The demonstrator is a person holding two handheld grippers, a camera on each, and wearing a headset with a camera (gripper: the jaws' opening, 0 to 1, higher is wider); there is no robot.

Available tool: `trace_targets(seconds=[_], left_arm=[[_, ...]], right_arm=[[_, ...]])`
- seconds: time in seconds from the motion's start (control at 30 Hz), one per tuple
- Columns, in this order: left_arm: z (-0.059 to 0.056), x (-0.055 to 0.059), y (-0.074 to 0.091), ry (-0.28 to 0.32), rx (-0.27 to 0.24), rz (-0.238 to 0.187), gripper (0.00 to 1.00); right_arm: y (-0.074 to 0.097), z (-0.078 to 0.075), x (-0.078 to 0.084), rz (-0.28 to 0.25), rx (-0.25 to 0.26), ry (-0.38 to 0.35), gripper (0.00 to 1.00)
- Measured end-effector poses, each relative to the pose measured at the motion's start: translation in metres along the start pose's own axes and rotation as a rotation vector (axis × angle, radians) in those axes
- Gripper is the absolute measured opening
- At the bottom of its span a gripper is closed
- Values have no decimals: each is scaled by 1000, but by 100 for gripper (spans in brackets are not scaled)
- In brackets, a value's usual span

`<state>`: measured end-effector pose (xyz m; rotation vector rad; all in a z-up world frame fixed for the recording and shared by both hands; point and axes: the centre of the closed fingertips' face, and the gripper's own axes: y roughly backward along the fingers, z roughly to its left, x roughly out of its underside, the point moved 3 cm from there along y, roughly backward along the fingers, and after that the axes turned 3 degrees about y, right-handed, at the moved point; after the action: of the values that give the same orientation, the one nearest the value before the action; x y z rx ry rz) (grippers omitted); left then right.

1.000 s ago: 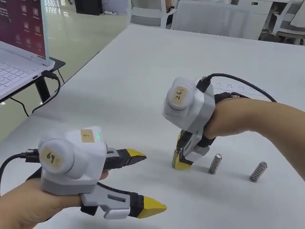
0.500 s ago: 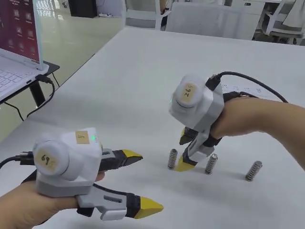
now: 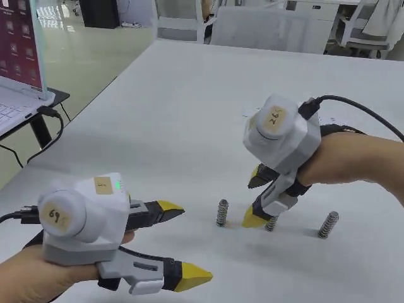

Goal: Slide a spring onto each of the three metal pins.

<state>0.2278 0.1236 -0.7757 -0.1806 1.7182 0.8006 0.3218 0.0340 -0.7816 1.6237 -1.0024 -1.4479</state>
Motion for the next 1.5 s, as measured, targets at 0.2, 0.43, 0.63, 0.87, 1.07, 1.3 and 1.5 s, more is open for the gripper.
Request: trace_targets(seconds=[0.2,0.43,0.63,0.87,1.07,1.3,1.5], left_arm=[[-1,-1,-2,-6,8,4,62],[1,-2,-3,-8,7,5,62],[0,-2,-4,-10,11,10,62],[1,-4,-7,-11,13,9,62],[2,-6,-7,-14,14,10,62],[3,-8,-8,-18,15,11,62],[3,-9,-10,-22,20,15,62]], right_arm=[[10,-3,6,-37,26,-41,46],[21,-1,14,-75,60,-86,50],[29,-2,24,-109,91,-126,52],[40,-3,32,-141,126,-167,53],[48,-5,38,-181,153,-209,55],[56,-5,49,-216,183,-254,58],[64,-6,58,-246,214,-283,61]])
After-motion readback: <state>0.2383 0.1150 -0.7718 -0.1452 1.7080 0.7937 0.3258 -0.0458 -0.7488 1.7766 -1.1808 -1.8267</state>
